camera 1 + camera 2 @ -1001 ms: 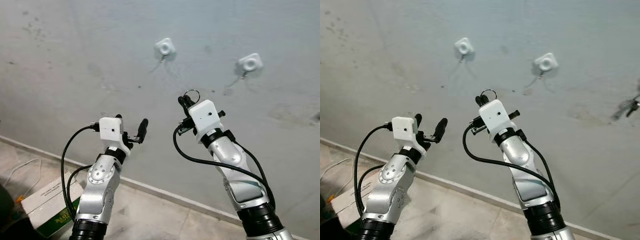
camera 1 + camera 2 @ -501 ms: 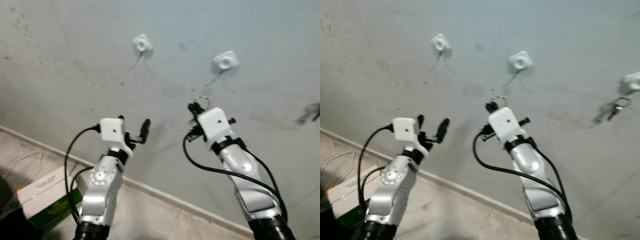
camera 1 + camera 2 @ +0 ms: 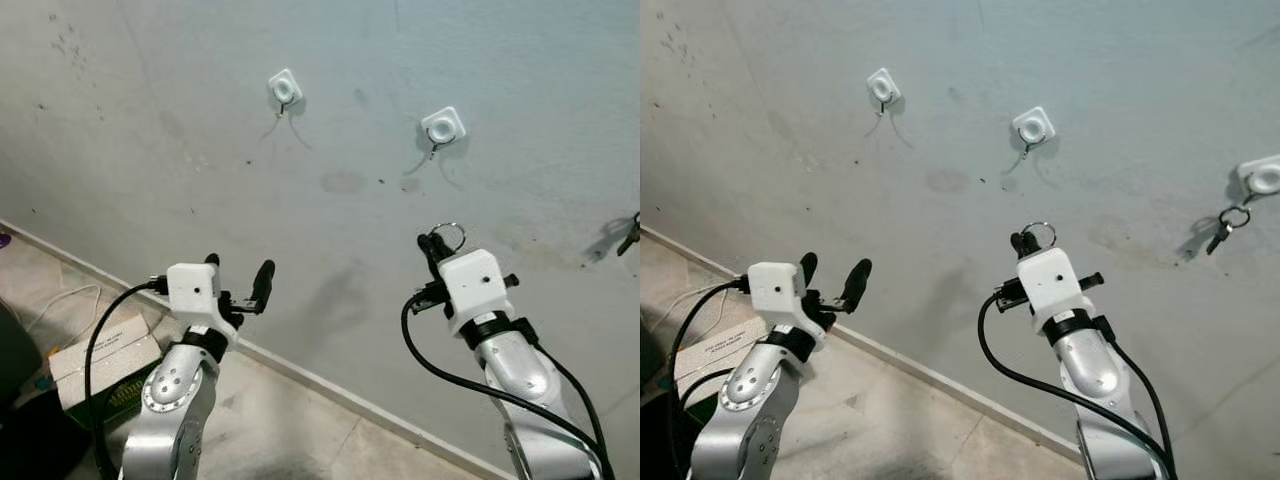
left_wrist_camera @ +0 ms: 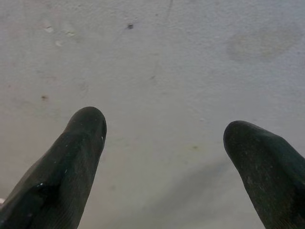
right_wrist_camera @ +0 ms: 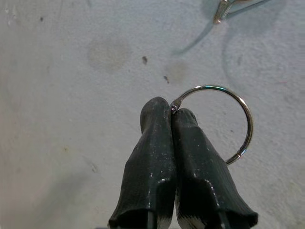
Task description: Hang keys on a hook
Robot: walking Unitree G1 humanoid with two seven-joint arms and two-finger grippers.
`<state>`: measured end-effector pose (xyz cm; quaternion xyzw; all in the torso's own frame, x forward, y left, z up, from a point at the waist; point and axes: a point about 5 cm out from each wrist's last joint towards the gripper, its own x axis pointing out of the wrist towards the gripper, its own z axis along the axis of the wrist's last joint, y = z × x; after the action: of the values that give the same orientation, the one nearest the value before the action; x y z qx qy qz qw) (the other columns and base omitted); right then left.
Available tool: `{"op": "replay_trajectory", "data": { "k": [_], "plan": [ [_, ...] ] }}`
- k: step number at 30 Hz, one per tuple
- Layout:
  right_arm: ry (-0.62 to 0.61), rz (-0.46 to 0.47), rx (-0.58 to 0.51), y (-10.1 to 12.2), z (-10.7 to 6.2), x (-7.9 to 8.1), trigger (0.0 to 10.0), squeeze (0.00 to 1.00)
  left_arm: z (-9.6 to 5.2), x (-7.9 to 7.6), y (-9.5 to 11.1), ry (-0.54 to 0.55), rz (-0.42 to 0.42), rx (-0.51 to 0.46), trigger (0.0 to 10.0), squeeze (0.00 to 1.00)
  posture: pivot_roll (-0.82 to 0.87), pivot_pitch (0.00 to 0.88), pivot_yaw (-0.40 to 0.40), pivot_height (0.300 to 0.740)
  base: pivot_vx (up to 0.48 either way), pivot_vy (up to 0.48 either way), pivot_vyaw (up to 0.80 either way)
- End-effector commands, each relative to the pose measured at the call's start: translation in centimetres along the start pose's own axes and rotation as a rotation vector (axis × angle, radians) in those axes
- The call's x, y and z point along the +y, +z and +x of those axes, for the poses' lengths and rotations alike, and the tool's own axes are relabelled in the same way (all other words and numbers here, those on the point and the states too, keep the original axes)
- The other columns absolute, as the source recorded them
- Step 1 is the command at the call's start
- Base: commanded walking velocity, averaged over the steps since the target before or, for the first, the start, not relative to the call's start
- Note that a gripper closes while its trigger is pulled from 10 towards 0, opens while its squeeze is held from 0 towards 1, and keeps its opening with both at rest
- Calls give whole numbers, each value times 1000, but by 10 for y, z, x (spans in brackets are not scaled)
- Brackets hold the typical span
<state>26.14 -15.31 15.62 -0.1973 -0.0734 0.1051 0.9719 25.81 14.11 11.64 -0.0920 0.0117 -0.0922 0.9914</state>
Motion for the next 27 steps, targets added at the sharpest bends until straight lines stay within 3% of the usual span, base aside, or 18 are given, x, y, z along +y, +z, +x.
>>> {"op": "replay_trajectory", "data": {
  "k": [1,22,27],
  "plan": [
    [-7,5,-7,4,-1,-3,10000,0,-3,0,4,-6,1,-4,10000,0,-37,35,16,740,0,0,0],
    [10,18,25,4,-5,-2,10000,0,1,-2,6,13,-43,17,10000,0,-49,48,15,740,0,0,-776],
    [36,19,10,7,0,0,10000,0,2,-1,7,31,-20,17,10000,0,-49,49,14,740,0,0,0]
  ]
}}
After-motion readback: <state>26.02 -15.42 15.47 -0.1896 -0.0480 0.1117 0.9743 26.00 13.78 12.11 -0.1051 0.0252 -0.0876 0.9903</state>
